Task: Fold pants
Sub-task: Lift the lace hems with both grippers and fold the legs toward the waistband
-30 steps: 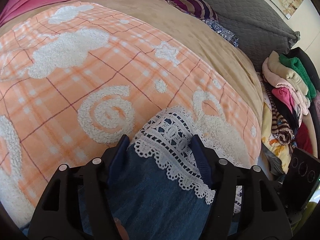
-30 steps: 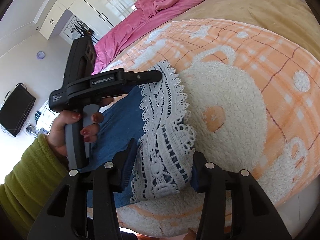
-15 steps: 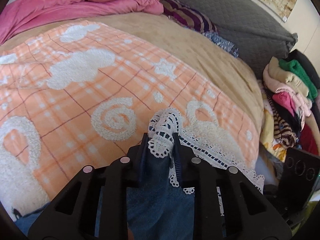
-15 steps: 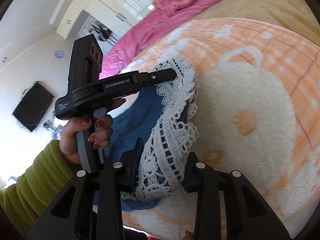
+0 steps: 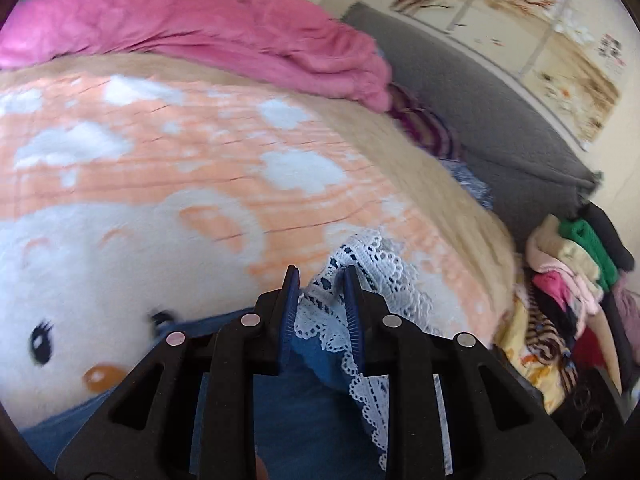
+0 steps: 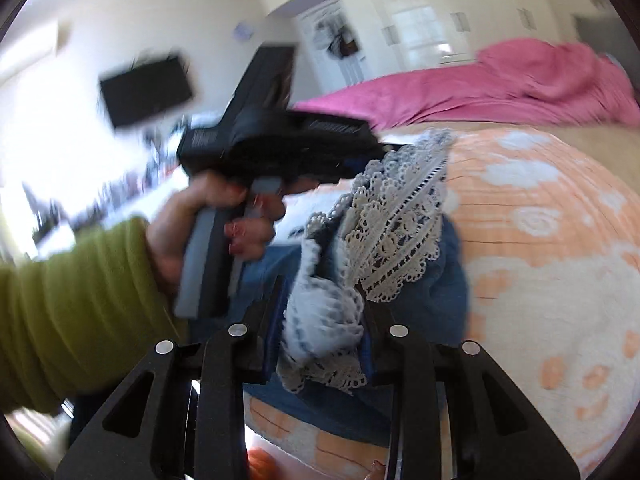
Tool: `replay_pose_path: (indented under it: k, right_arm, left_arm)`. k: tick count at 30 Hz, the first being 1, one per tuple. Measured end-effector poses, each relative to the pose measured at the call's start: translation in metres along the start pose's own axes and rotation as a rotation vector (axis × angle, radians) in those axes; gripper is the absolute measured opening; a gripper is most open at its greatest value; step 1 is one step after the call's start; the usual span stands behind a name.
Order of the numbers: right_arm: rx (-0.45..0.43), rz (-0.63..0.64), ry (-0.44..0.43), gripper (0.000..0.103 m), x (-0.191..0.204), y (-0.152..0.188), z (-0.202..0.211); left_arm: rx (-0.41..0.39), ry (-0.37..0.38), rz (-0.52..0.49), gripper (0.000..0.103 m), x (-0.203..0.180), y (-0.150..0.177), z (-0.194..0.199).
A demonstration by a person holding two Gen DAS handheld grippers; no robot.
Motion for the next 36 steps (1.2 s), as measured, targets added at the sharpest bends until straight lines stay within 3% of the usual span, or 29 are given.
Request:
replay_pose_path:
  k: [2,5,6,8,12,14,20,24,25,26,28,32,36]
  right_arm:
    - [0.066,0.029,0.000,0.029,0.012,0.013,-0.021]
    - [0.128,0.086,-0.002,0.029,0.030,0.027,-0.041]
    - [0.130,0.105,-0.004,0.029,0.037,0.028,-0.046]
    - [0.144,0.139,-0.008,0.029,0.048,0.030,-0.055]
    - [0.165,0.192,-0.009,0.029,0.059,0.044,-0.066]
    - [0.173,0.225,-0.001,0.029,0.057,0.051,-0.067]
    - [0.140,0.206,-0.020,0.029,0.051,0.052,-0.055]
    - [0.123,0.213,-0.062,0.029,0.047,0.054,-0.047]
    - [0.118,0.218,-0.061,0.029,0.044,0.055,-0.044]
    - [0.116,0.214,-0.061,0.029,0.042,0.054,-0.044]
    - [0.116,0.209,-0.056,0.029,0.038,0.055,-0.044]
    - [0.118,0.222,-0.052,0.029,0.051,0.059,-0.035]
    - [0.109,0.251,-0.081,0.029,0.064,0.059,-0.030]
  left_arm:
    - [0.000,-0.051,0.052,0.013,0.023,0.005,0.008]
    - [-0.031,-0.062,0.160,0.017,0.052,0.010,0.028]
    - [-0.042,-0.061,0.201,0.022,0.061,0.011,0.036]
    - [-0.046,-0.059,0.267,0.045,0.075,0.014,0.049]
    - [-0.034,-0.022,0.339,0.055,0.089,0.021,0.058]
    - [-0.010,-0.008,0.348,0.068,0.095,0.028,0.059]
    - [0.055,-0.017,0.370,0.071,0.101,0.037,0.046]
    - [0.097,-0.043,0.325,0.071,0.096,0.041,0.030]
    - [0.095,-0.045,0.313,0.061,0.093,0.041,0.028]
    - [0.097,-0.036,0.304,0.039,0.092,0.042,0.026]
    - [0.095,-0.046,0.277,0.021,0.090,0.040,0.022]
    - [0.101,-0.046,0.265,0.012,0.089,0.039,0.020]
    - [0.052,-0.079,0.243,0.011,0.086,0.032,0.046]
Point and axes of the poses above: each gripper's, at about its wrist camera, not at the fingertips, and z roughly against the way its jaws point, x to its left, y to its underside, the point moved 7 cm from there along -z, roughly the way its jaws point, and after that the axes turned 11 degrees about -x, right-handed, at the moved point
